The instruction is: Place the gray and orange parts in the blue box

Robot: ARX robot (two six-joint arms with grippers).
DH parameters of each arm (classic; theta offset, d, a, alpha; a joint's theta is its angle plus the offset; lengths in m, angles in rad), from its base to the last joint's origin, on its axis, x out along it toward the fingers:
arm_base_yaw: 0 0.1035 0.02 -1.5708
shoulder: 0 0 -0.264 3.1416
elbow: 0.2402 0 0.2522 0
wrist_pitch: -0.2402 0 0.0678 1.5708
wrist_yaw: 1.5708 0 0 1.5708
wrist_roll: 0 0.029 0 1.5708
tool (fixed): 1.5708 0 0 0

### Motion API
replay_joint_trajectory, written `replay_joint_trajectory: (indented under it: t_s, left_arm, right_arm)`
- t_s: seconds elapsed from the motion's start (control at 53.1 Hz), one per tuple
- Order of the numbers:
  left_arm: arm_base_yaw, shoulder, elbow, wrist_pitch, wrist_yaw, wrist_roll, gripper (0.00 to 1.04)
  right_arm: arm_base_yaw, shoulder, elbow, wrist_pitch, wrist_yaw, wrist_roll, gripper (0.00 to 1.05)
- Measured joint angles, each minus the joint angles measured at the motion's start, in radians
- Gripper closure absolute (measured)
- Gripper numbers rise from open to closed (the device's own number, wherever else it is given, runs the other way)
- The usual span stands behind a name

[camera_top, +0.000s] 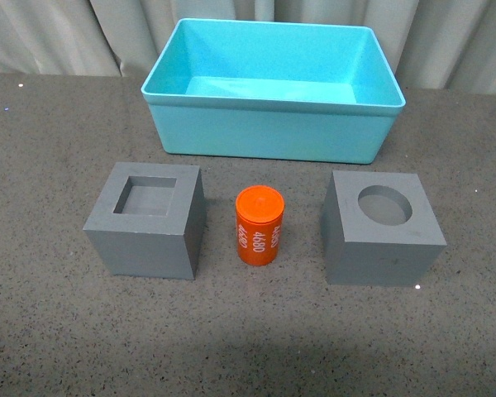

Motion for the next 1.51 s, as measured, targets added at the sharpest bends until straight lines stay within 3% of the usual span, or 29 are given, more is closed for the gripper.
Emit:
replay_joint_trajectory:
  t_s: [1.507]
  left_arm:
    - [0.000, 0.000, 0.000, 0.000, 0.000, 0.000, 0.07]
  right_arm:
    - [0.000, 0.000, 0.000, 0.000, 0.000, 0.000, 0.10]
